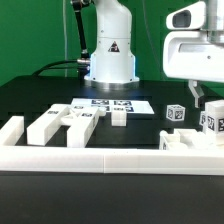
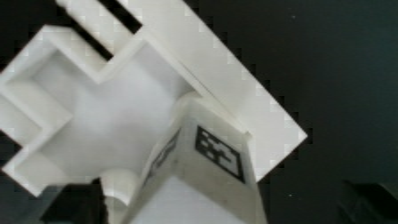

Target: Assemble chair

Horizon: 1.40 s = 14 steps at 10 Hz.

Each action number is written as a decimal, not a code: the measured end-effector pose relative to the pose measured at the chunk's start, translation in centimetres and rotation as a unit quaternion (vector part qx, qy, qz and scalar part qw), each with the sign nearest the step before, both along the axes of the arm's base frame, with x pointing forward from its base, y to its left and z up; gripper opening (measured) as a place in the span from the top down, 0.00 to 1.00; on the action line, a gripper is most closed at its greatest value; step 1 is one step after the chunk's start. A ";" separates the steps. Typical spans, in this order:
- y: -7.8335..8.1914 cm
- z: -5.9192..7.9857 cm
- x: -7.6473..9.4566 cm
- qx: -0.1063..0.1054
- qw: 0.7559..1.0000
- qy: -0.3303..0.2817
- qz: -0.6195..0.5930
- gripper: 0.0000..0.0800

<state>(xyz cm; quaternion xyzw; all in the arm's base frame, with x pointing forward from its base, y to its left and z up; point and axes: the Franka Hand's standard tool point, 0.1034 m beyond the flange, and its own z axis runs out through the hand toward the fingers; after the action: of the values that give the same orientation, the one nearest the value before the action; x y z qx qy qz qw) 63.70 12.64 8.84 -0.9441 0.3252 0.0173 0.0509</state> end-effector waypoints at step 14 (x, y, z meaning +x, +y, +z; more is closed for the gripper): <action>-0.6 -0.2 0.0 -0.002 0.954 -0.031 0.298 0.64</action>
Offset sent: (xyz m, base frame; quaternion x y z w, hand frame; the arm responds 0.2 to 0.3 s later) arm -0.0008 -0.0010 0.0002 0.0004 0.0060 -0.2099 0.9777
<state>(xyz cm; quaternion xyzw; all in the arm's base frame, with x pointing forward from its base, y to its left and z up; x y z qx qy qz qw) 63.75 12.00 8.62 -0.9983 0.0274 0.0023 0.0515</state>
